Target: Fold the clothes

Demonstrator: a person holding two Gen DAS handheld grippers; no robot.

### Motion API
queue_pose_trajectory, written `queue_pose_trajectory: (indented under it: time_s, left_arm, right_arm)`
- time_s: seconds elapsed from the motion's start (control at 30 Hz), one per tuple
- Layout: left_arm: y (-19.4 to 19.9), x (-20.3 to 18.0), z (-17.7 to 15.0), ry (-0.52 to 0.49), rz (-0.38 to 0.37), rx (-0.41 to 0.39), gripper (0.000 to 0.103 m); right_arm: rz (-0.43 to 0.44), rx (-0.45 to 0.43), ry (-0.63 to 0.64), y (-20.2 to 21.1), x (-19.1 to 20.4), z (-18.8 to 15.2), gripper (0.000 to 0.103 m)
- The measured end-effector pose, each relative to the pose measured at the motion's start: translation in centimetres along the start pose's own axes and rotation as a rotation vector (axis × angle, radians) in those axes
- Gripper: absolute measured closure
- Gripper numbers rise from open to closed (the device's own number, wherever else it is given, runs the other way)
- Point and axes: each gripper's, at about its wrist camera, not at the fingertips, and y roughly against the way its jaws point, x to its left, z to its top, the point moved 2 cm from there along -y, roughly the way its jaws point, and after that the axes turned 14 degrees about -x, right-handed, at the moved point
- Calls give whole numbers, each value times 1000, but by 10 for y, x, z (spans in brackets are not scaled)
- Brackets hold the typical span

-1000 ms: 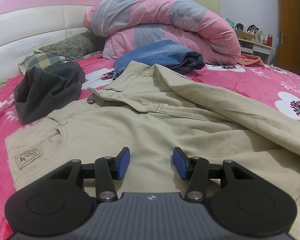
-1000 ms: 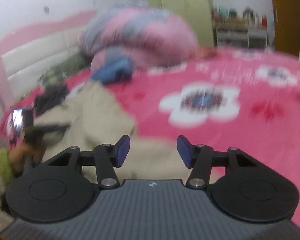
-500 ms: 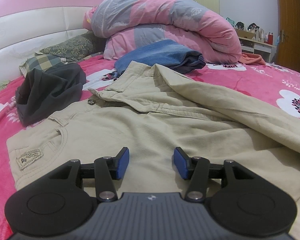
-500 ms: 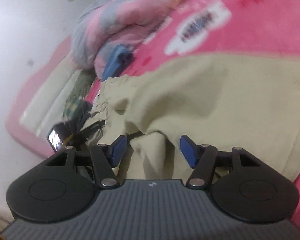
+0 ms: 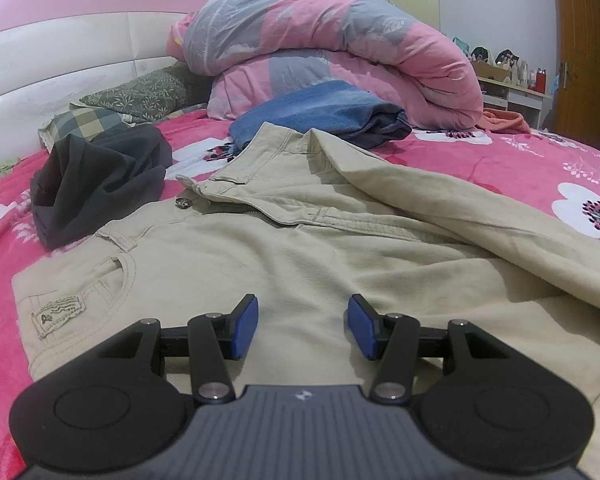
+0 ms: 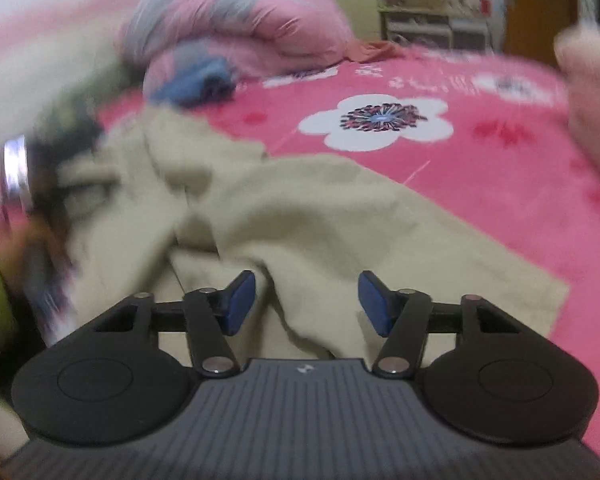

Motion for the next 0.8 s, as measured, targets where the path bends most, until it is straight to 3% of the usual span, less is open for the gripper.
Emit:
queue_pose_trajectory:
  time_s: [0.17, 0.27, 0.4, 0.53, 0.8]
  left_arm:
    - [0, 0, 0, 0, 1, 0, 51]
    - [1, 0, 0, -3, 3, 0, 51]
    - [1, -1, -1, -7, 5, -1, 51]
    - [0, -1, -1, -5, 5, -2, 51]
    - [0, 1, -2, 8, 0, -5, 51]
  right_arm:
    - [-108, -12, 404, -16, 35, -15, 83]
    - [-139, -88, 469, -22, 38, -8, 97]
    - [-213, -216, 567, -28, 28, 17, 100]
    - [-298, -332, 576, -28, -9, 68, 100]
    - [-455, -431, 565, -56, -91, 172, 100]
